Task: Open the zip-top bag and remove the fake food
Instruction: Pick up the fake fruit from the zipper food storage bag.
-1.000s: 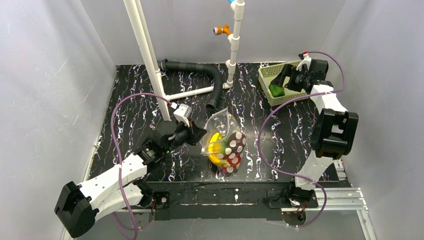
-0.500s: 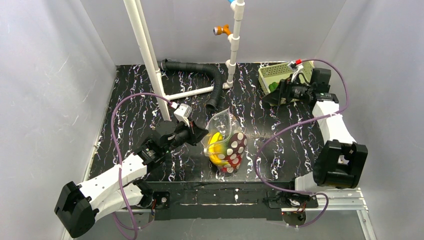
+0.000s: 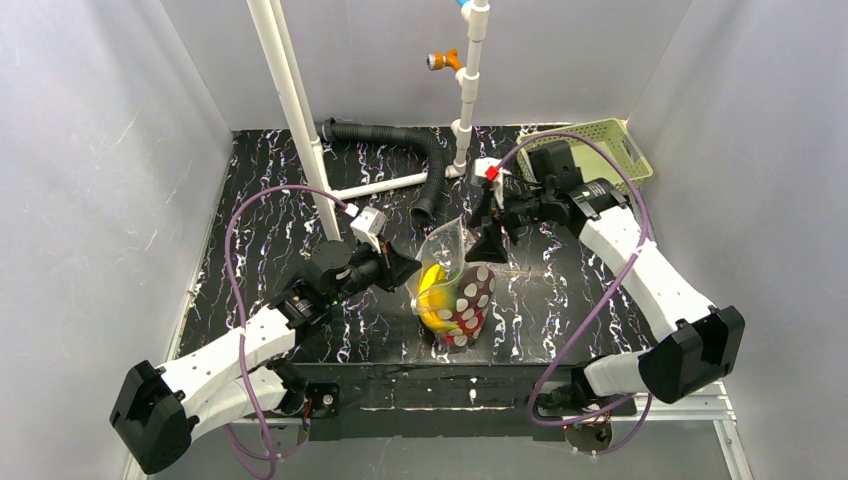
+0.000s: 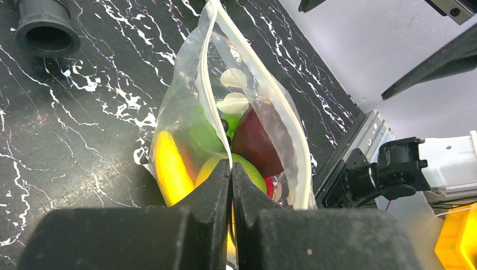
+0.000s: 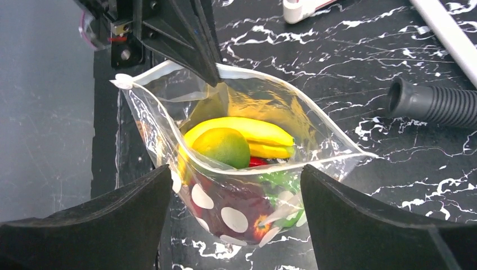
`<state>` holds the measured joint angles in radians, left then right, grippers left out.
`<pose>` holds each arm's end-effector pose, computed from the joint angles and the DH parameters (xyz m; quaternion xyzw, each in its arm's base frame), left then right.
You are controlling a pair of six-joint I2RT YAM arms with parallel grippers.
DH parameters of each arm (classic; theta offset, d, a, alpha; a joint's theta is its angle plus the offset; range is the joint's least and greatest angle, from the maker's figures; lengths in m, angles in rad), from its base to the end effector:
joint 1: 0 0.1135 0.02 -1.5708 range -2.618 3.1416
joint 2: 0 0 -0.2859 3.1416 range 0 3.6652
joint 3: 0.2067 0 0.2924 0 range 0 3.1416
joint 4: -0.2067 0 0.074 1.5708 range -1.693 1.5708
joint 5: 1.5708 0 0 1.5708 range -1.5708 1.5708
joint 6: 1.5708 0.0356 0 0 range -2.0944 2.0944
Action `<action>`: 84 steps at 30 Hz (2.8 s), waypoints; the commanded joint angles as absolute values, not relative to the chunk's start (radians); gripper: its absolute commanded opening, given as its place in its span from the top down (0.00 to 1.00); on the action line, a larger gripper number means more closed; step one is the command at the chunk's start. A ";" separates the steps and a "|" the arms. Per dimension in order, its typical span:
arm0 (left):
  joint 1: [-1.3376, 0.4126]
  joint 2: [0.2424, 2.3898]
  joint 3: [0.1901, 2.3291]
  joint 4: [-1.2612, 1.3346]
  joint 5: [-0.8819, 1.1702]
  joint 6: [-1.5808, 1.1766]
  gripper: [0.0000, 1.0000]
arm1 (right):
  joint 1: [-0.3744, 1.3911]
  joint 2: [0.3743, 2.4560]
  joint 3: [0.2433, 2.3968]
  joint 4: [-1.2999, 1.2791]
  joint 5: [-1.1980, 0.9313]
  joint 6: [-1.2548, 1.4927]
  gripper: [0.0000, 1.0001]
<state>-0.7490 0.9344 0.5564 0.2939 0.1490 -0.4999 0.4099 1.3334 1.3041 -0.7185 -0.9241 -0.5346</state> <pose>0.1773 -0.1721 0.2844 0.1412 0.7222 -0.4390 0.5155 0.2735 0.1498 0.3781 -0.5320 0.6495 0.3855 0.3828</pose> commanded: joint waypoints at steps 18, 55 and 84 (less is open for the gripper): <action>-0.744 0.952 0.556 0.447 0.215 -0.592 1.00 | 0.710 1.527 1.425 -0.717 -0.461 -0.437 0.57; -0.747 1.111 0.777 0.442 0.141 -0.459 1.00 | 0.751 1.491 1.215 -0.459 -0.355 -0.015 0.02; -0.748 1.067 0.719 0.465 0.042 -0.437 1.00 | 0.886 1.601 1.146 -0.311 0.030 0.313 0.15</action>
<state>-0.7197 1.1198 0.7090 0.3496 -0.0223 -0.4168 0.8471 1.5681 1.1610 -0.3626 -0.0528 0.3401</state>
